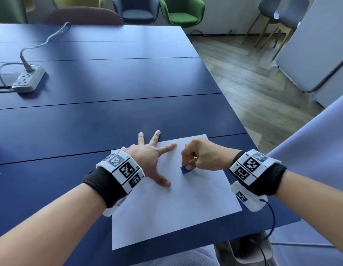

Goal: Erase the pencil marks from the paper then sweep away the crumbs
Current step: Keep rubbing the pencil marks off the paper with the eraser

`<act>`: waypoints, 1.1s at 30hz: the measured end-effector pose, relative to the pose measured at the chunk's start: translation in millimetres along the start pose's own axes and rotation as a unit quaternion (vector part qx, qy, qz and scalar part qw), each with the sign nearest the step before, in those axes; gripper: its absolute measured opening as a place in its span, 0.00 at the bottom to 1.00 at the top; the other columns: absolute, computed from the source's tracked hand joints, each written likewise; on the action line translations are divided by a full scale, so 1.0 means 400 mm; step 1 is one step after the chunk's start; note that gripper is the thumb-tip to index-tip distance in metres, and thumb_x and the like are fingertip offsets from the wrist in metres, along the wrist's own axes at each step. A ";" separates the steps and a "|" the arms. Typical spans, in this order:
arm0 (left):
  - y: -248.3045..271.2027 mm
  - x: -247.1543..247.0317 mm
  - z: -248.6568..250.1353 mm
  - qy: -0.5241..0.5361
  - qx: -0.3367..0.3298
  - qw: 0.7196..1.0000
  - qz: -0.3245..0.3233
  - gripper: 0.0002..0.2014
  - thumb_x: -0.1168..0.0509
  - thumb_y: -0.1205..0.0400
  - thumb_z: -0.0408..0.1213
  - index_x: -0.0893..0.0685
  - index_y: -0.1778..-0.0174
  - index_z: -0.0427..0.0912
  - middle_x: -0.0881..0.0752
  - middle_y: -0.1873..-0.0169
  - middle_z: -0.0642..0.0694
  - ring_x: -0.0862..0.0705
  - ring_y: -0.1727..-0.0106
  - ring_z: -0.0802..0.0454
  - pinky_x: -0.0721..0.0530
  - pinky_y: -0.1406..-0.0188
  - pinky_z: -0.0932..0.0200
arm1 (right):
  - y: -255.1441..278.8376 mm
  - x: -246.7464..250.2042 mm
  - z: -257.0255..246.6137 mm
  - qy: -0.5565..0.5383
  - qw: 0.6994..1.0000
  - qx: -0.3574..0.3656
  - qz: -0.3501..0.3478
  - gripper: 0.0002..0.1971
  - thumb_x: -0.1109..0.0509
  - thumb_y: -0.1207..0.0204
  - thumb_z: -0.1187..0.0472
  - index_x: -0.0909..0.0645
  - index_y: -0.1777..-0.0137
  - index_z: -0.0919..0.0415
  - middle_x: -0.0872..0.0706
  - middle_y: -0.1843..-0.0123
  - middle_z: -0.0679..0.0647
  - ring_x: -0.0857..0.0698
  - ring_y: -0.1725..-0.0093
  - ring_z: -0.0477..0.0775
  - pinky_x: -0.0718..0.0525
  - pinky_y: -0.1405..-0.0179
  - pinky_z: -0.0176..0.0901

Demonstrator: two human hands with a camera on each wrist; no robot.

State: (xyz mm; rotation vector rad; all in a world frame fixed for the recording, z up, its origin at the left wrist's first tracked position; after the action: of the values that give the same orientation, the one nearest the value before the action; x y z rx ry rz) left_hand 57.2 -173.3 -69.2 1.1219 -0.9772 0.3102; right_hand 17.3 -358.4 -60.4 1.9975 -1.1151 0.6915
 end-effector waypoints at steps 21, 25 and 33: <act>-0.016 0.046 0.077 -0.080 -0.041 0.995 -0.033 0.64 0.18 0.37 0.60 0.66 0.22 0.77 0.72 0.17 0.47 0.64 0.18 0.25 0.25 0.32 0.28 | 0.039 0.020 0.048 -0.035 0.984 -0.062 0.160 0.08 0.25 0.28 0.63 0.09 0.52 0.51 0.13 0.64 0.49 0.18 0.67 0.42 0.23 0.63 0.31; -0.025 0.043 0.076 -0.078 -0.039 0.996 -0.035 0.65 0.18 0.38 0.60 0.67 0.23 0.79 0.73 0.17 0.48 0.64 0.18 0.24 0.25 0.32 0.28 | 0.038 0.007 0.033 -0.035 0.993 -0.047 0.107 0.09 0.23 0.30 0.66 0.09 0.55 0.52 0.15 0.67 0.47 0.20 0.70 0.39 0.25 0.69 0.24; -0.031 0.040 0.075 -0.086 -0.040 0.995 -0.040 0.66 0.19 0.38 0.62 0.69 0.24 0.79 0.73 0.17 0.47 0.63 0.18 0.22 0.25 0.32 0.28 | 0.031 0.011 0.039 -0.058 0.987 -0.063 0.137 0.08 0.23 0.32 0.67 0.09 0.58 0.53 0.12 0.67 0.51 0.18 0.70 0.43 0.18 0.67 0.34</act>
State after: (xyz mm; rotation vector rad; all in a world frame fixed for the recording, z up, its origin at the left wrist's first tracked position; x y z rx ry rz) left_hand 59.6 -208.6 -61.5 1.1242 -1.0838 0.1102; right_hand 10.4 -377.4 -62.2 1.8157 -1.4847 0.6314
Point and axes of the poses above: each hand's wrist, its own y-axis away from the middle knuckle, its own x-axis out of the back of the hand, z = x × y, the point moved 2 cm from there along -y, towards the middle knuckle
